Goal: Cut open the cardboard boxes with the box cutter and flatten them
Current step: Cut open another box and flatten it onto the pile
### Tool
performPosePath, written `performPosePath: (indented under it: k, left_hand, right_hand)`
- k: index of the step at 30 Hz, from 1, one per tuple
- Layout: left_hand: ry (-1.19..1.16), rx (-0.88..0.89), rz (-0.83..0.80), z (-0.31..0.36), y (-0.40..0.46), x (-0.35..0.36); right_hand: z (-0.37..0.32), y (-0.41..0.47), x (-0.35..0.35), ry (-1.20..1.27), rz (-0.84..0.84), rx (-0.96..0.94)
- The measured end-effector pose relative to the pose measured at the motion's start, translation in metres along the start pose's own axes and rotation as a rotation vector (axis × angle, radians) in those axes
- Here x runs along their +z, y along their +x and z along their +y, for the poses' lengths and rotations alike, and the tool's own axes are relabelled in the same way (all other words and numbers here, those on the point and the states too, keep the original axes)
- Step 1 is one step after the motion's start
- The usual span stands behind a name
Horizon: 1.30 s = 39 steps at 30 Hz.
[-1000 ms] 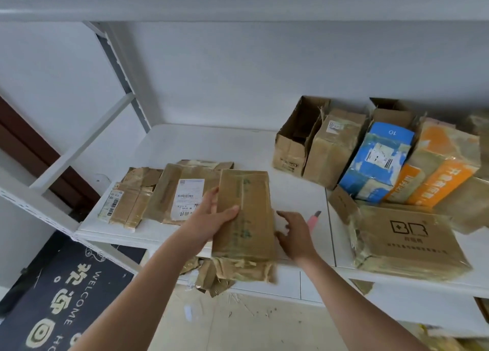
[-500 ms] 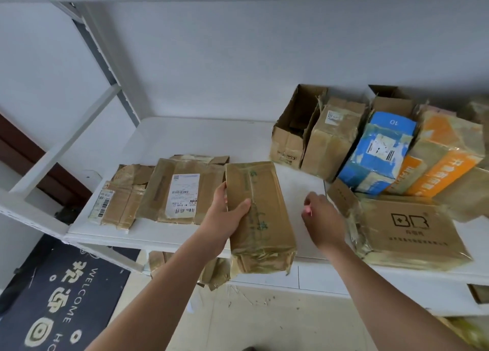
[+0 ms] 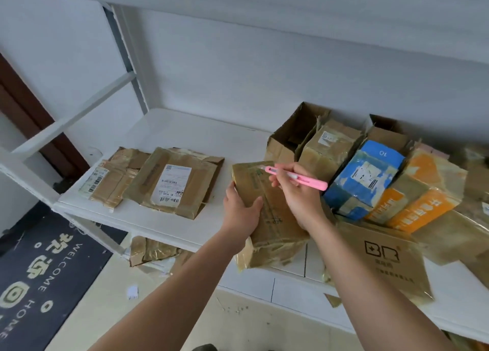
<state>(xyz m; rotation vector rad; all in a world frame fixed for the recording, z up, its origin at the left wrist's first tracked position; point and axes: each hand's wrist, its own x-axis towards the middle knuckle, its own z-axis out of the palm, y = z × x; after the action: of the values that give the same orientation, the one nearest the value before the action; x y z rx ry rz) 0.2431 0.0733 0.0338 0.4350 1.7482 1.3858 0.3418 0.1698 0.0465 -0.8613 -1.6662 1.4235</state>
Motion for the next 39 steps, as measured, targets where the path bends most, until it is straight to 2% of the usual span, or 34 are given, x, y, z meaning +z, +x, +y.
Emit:
performPosePath:
  k: [5,10,20,29,39]
  left_hand:
    - [-0.045,-0.025,0.014,0.0,-0.006,0.002]
    - [-0.044,0.051,0.047,-0.006,-0.015,0.009]
    - [-0.022,0.072,-0.001,-0.008,-0.017,0.007]
    - [0.021,0.093,0.039,-0.012,-0.014,0.009]
    - [0.033,0.09,0.08,-0.012,-0.012,0.011]
  right_hand:
    - [0.0,0.009,0.002,-0.15,-0.047,-0.111]
    - [0.004,0.019,0.006,-0.226,-0.074,-0.208]
    - [0.013,0.022,0.012,-0.386,-0.056,-0.419]
    - [0.01,0.02,0.014,-0.476,-0.118,-0.476]
    - [0.007,0.012,0.005,-0.492,-0.185,-0.45]
